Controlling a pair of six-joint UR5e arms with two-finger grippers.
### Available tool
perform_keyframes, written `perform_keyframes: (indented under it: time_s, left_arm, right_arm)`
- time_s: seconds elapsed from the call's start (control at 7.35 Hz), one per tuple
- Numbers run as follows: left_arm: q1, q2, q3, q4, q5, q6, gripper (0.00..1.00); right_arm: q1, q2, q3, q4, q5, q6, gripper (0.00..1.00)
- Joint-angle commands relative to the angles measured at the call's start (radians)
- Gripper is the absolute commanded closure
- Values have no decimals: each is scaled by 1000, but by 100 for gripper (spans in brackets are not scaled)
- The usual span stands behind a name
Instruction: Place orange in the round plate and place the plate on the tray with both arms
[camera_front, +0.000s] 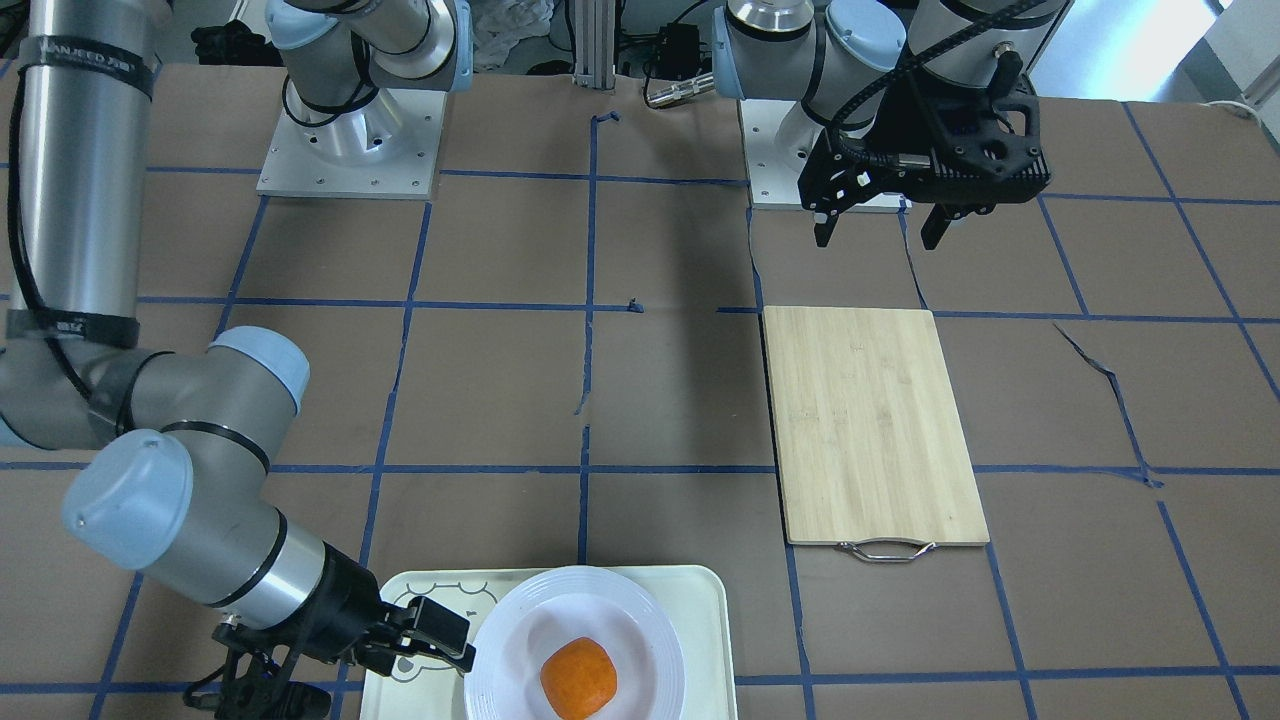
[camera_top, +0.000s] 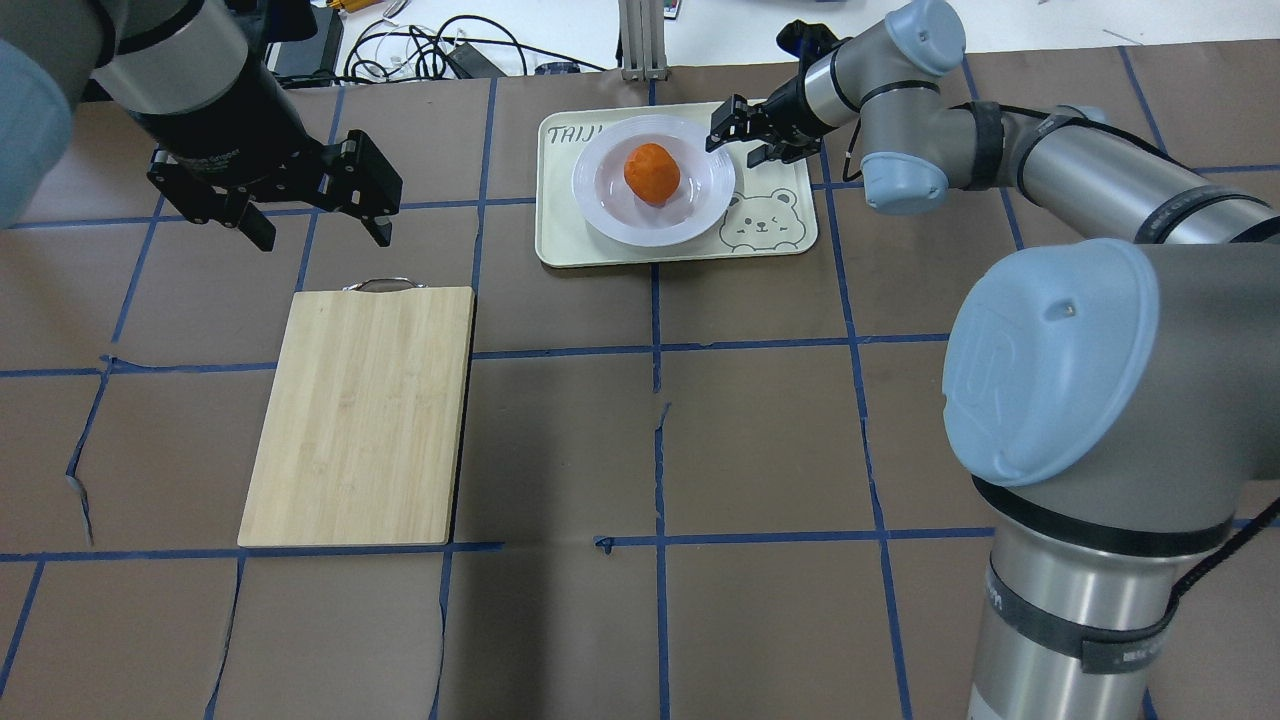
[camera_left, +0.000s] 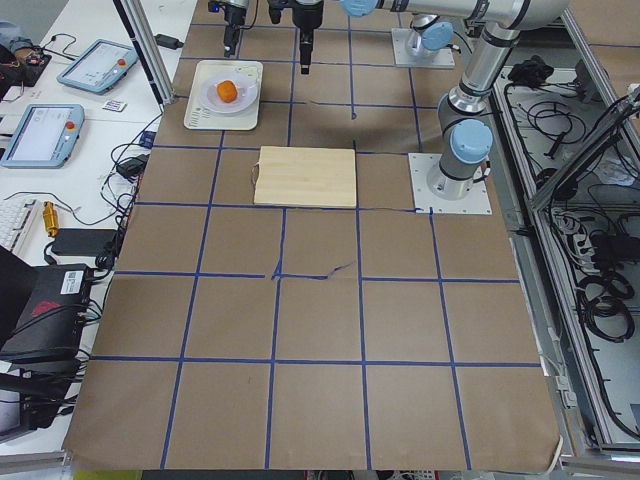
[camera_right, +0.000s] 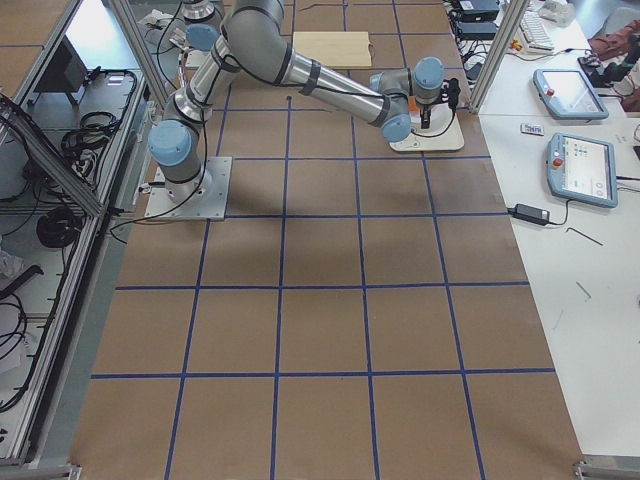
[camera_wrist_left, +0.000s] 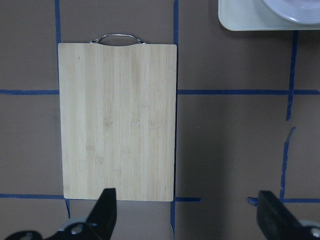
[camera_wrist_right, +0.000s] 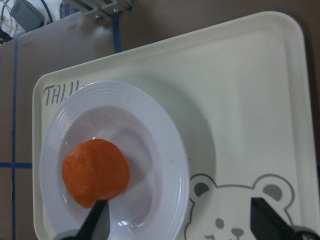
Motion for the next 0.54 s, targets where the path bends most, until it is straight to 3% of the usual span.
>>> perform_keyframes:
  time_s: [0.0,0.14,0.41]
  left_arm:
    - [0,3,0,0,5,-1,0]
    - [2,6,0,-2,5,-1,0]
    - [3,6,0,-2,2,-1,0]
  right_arm:
    - [2,-170,3,310,-213,7,0]
    - [2,-256,6,459,-266,-7,0]
    - [3,-376,33,566,-367,-9,0]
